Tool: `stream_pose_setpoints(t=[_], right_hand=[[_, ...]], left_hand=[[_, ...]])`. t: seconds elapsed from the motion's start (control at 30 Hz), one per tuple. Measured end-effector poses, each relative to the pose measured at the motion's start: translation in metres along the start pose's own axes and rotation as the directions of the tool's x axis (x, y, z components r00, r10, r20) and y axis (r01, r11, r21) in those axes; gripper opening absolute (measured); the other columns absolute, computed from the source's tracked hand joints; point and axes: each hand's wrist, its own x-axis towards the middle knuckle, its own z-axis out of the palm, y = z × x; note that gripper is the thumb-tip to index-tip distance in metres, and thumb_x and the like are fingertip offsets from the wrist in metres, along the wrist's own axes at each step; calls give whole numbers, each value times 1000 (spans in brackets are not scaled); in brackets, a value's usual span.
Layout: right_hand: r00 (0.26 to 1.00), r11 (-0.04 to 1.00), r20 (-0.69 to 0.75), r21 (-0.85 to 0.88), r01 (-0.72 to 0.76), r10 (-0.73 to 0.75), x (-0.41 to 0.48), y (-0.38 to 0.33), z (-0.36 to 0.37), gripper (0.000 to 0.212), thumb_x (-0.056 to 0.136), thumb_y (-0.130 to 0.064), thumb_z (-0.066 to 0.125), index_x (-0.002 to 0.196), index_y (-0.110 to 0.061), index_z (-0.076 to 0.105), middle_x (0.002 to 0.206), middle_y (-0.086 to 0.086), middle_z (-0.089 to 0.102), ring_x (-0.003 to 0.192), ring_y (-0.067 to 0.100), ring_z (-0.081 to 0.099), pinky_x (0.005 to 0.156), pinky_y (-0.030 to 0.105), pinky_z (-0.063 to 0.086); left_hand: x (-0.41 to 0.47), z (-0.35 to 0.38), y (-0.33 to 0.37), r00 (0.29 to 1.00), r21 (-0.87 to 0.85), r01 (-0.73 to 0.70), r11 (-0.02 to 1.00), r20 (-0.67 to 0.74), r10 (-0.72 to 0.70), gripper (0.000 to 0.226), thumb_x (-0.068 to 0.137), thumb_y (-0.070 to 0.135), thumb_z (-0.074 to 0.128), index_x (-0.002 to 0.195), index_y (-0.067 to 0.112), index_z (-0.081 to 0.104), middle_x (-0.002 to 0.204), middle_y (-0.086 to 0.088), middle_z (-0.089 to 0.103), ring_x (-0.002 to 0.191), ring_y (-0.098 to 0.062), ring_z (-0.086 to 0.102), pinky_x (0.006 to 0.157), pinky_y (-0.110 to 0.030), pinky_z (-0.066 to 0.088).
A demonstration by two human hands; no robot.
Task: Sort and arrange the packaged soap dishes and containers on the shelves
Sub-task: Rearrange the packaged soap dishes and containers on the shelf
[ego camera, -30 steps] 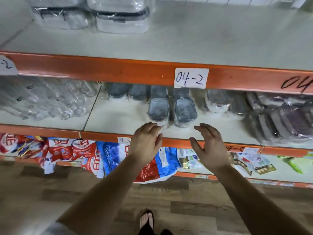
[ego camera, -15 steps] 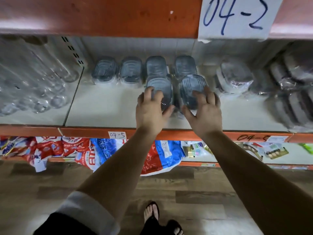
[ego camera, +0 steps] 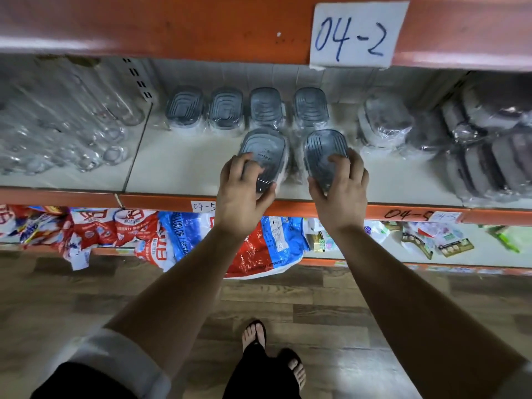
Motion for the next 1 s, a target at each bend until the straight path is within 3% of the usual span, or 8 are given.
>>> stream_pose_setpoints(t=[0.43, 0.67, 0.83, 0.93, 1.0], right_hand=[[996, 994, -84, 107, 22, -13, -94, -42, -125, 45, 84, -29, 70, 120, -4, 59, 134, 21, 49, 119, 43, 46, 96, 48, 42], [972, 974, -217, 181, 135, -94, -119, -66, -181, 45, 86, -39, 56, 116, -5, 58, 128, 15, 48, 116, 35, 46, 93, 45, 44], [926, 943, -317, 191, 272, -203, -100, -80, -208, 39, 84, -26, 70, 114, -7, 56, 129, 11, 44, 120, 30, 43, 100, 37, 37], [892, 926, -361, 158, 344, -271, -72, -99, -223, 39, 84, -32, 64, 111, -5, 57, 127, 14, 46, 118, 31, 44, 100, 32, 33], [879, 920, -379, 146, 365, -288, -51, -112, -230, 39, 83, -34, 63, 109, -6, 58, 123, 14, 47, 115, 31, 44, 96, 37, 38]], left_hand=[[-73, -125, 79, 988, 18, -152, 988, -9, 152, 41, 88, 38, 58, 101, 0, 65, 126, -18, 56, 119, -38, 52, 94, -48, 50], [-96, -177, 103, 961, -21, -240, 971, -148, 235, 34, 85, 34, 61, 99, 3, 61, 128, -13, 54, 124, -33, 48, 103, -37, 43], [-86, -213, 111, 936, 16, -266, 964, -235, 262, 35, 82, 33, 62, 98, 2, 61, 128, -14, 53, 124, -33, 46, 102, -34, 42], [-66, -238, 114, 915, 12, -285, 958, -296, 276, 34, 77, 27, 62, 98, 0, 62, 124, -15, 56, 119, -32, 50, 98, -38, 46], [-51, -253, 113, 912, 15, -280, 960, -309, 271, 39, 75, 26, 61, 104, 0, 62, 124, -14, 55, 118, -31, 51, 97, -40, 47]])
